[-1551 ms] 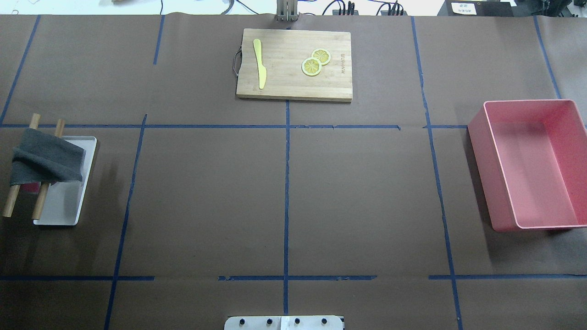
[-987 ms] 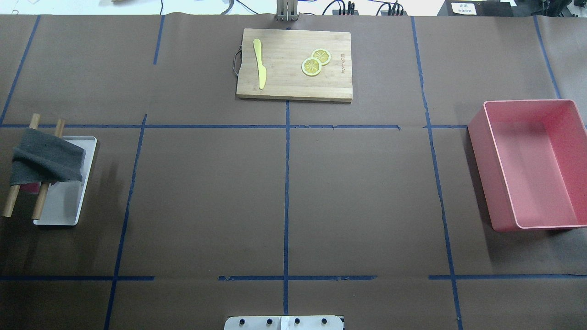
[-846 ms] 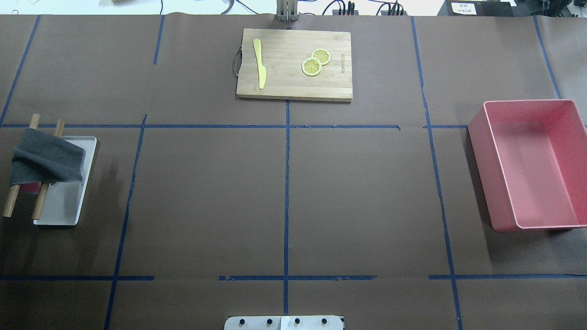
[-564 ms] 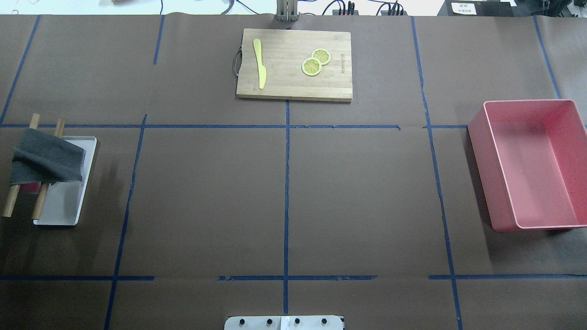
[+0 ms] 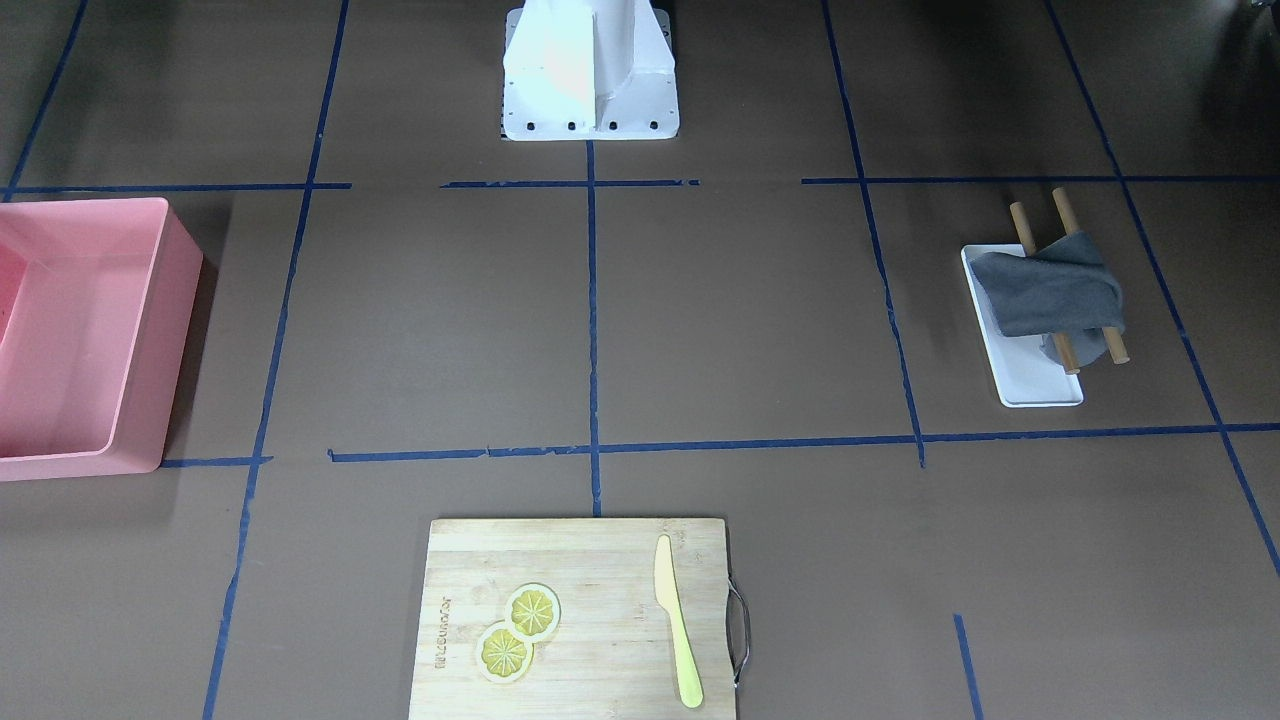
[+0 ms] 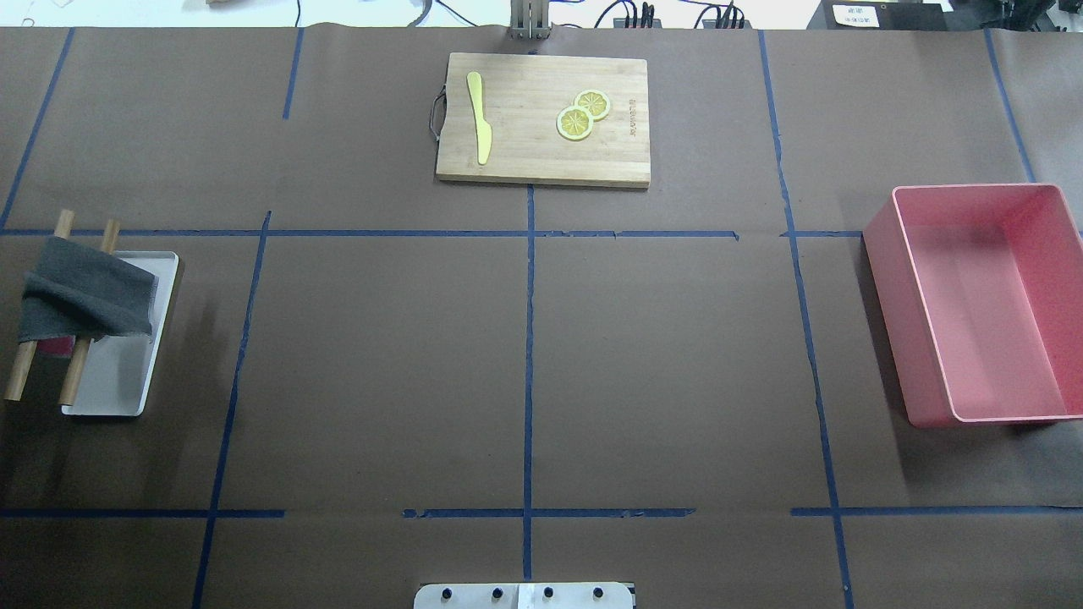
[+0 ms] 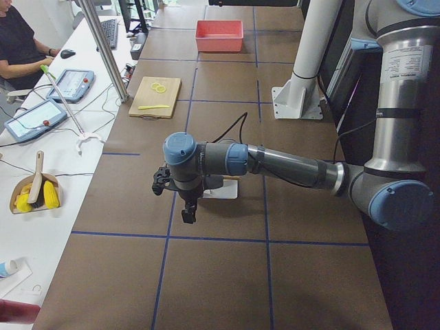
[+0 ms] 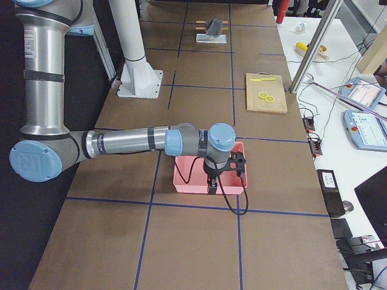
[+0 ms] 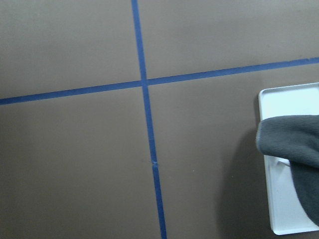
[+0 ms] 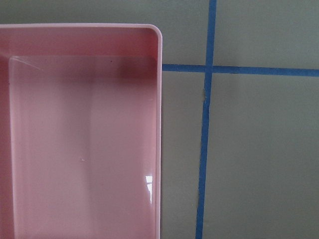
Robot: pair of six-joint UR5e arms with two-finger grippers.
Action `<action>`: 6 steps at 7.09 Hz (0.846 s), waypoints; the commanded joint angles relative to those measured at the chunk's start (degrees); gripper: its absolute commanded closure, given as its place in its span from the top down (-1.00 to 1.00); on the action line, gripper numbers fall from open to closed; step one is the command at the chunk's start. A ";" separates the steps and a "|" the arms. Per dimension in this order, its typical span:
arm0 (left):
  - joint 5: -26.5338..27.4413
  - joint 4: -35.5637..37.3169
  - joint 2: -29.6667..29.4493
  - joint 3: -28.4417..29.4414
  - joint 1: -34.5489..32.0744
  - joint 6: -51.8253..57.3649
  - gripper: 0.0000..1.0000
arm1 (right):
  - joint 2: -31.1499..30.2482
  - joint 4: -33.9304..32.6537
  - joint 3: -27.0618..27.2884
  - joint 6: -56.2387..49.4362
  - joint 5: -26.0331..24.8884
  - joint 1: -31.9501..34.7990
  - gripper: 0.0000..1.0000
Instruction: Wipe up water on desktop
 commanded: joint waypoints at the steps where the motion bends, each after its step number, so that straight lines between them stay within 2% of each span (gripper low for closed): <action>1: -1.01 -1.21 -0.78 -1.98 8.45 -9.98 1.00 | 0.29 0.07 -0.01 0.04 0.86 -0.19 1.00; 2: -1.10 -6.79 -0.88 -1.13 11.39 -17.02 1.00 | 0.73 0.16 0.07 0.04 1.04 -0.46 1.00; 3: -1.19 -8.93 -0.88 -0.16 13.51 -22.23 1.00 | 0.99 0.16 -0.01 0.04 0.87 -1.59 1.00; 5: -1.10 -10.61 -1.14 0.11 16.95 -27.11 1.00 | 1.00 0.16 0.07 0.04 0.95 -2.39 1.00; 6: -1.10 -10.89 -3.40 1.42 18.70 -29.55 0.99 | 1.00 0.07 0.08 0.04 0.96 -2.39 1.00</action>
